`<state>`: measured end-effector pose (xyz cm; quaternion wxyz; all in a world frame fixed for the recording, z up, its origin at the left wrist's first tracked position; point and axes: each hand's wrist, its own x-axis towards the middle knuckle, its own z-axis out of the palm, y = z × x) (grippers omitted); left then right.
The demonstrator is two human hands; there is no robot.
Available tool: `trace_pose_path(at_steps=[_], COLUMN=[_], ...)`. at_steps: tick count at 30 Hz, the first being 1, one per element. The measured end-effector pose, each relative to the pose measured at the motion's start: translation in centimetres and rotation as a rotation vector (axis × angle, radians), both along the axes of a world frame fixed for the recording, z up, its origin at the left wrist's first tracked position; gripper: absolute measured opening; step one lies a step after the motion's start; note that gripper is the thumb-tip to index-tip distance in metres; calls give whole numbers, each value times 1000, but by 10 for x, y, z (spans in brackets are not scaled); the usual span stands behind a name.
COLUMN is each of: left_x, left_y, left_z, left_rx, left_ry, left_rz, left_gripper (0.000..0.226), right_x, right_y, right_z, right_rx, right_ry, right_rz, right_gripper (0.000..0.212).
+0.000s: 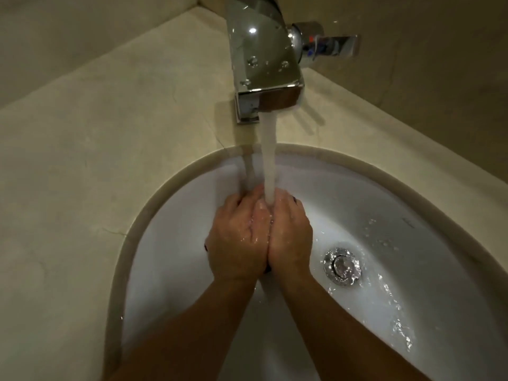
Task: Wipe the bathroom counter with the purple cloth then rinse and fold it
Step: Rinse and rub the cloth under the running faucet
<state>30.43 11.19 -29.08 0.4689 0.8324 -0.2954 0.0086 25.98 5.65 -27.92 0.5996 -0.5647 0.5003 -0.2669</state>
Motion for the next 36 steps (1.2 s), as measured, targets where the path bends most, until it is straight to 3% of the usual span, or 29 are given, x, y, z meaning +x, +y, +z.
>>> trace_pose_path(at_steps=[8, 12, 17, 19, 22, 25, 28, 31, 34, 36], left_x=[-2, -2, 1, 2, -1, -5, -6, -2, 7, 8], left_y=[-9, -16, -22, -27, -30, -31, -29, -21, -10, -1], left_z=[-10, -4, 1, 8, 14, 16, 15, 13, 23, 30], left_rx=[192, 238, 367, 435, 367, 254, 261, 166, -164, -265], left_ry=[-323, -135, -59, -20, 12, 51, 94, 340, 885, 1146], left_rz=[27, 102, 50, 40, 53, 41, 5, -48, -6, 8], left_gripper=[31, 36, 32, 51, 70, 66, 50, 33, 29, 33], right_x=[-1, 0, 0, -1, -3, -6, -7, -10, -18, -19], right_y=[-7, -19, -23, -25, -30, -34, -34, -37, -40, -33], right_z=[-9, -9, -13, -15, -16, -15, -16, -8, -2, -2], right_rx=[-290, -72, -205, -224, -258, -259, -255, -98, 250, 534], right_ry=[68, 140, 206, 225, 275, 281, 276, 223, 14, -158], right_rz=[11, 16, 5, -11, -34, -55, -52, -78, -217, -285], right_gripper=[28, 26, 38, 39, 43, 46, 45, 51, 40, 32])
